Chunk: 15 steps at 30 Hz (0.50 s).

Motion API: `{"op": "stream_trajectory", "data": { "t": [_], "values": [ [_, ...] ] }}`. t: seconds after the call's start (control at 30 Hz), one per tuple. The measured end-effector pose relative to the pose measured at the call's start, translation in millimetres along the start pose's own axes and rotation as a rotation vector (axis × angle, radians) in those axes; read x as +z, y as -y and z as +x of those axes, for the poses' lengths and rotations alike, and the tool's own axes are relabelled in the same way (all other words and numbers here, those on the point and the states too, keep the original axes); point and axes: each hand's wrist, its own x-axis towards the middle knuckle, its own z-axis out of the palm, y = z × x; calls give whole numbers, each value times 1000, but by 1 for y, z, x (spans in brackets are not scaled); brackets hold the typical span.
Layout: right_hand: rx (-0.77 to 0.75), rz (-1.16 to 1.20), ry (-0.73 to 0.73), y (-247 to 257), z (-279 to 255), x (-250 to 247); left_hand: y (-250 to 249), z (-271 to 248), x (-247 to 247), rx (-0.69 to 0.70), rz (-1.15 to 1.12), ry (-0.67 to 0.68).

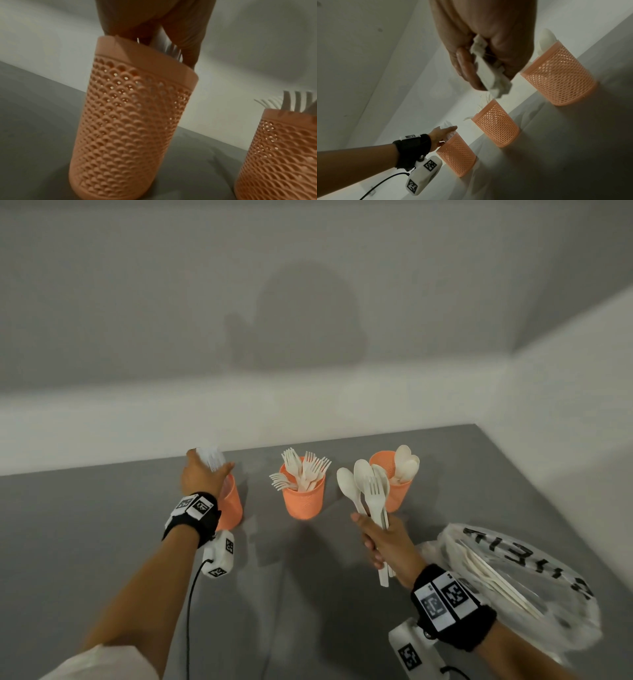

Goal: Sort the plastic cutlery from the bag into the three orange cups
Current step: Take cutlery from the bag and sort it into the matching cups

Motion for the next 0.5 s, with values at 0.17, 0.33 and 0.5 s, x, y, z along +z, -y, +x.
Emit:
{"op": "stream_trajectory", "data": {
  "t": [0.17, 0.33, 0.5],
  "values": [
    [-1, 5, 28, -3, 2, 2, -6, 2, 0, 55, 39, -2],
    [5, -1, 42, -4, 5, 6, -1, 4, -2, 73, 135, 13],
    [13, -1, 40, -3, 6, 10, 7, -2, 2, 95, 295, 7]
  ]
}}
